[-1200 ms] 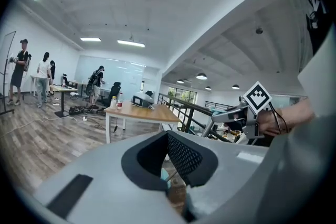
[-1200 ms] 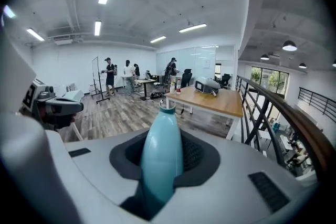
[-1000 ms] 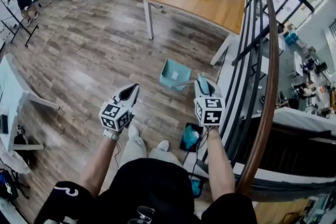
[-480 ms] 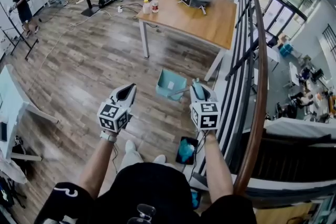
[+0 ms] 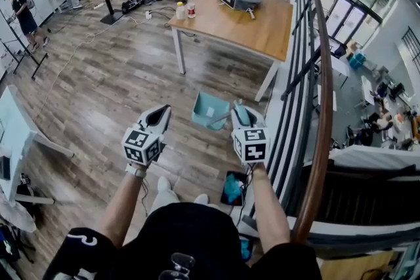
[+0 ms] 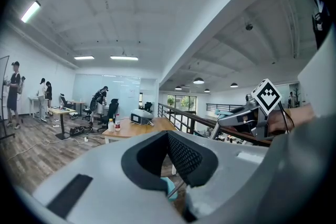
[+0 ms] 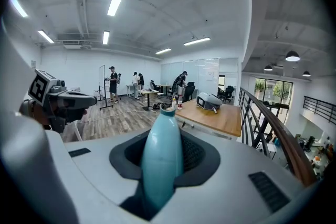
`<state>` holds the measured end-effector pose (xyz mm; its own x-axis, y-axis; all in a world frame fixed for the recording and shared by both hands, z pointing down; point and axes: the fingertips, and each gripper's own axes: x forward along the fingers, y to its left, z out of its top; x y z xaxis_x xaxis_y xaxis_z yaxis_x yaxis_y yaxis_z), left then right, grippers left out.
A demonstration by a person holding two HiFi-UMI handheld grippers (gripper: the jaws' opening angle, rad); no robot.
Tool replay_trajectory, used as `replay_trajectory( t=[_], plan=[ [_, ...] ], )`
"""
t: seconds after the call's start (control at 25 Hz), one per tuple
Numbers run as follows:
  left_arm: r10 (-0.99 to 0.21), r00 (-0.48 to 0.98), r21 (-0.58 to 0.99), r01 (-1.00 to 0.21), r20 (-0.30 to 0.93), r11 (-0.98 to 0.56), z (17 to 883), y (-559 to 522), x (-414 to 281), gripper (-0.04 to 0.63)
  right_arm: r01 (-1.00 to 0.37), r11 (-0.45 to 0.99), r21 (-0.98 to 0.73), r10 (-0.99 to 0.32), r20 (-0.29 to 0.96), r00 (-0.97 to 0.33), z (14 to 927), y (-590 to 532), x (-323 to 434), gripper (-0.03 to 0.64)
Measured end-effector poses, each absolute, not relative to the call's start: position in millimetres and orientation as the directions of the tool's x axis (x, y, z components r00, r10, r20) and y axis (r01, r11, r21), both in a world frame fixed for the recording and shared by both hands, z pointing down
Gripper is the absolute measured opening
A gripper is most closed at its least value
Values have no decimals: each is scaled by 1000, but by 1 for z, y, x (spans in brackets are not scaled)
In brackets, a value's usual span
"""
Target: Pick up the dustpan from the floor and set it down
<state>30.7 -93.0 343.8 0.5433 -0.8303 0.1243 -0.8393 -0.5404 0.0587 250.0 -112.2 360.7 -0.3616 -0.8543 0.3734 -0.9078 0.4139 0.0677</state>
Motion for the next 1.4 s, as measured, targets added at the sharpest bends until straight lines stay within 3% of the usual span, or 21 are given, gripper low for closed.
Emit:
replay_trajectory(
  t=[1.4],
  plan=[
    [-827,531,120,-847,182,-518,389,-113,9,-3,-897,437,68,-829,419,-372,412,-143,228,91]
  ],
)
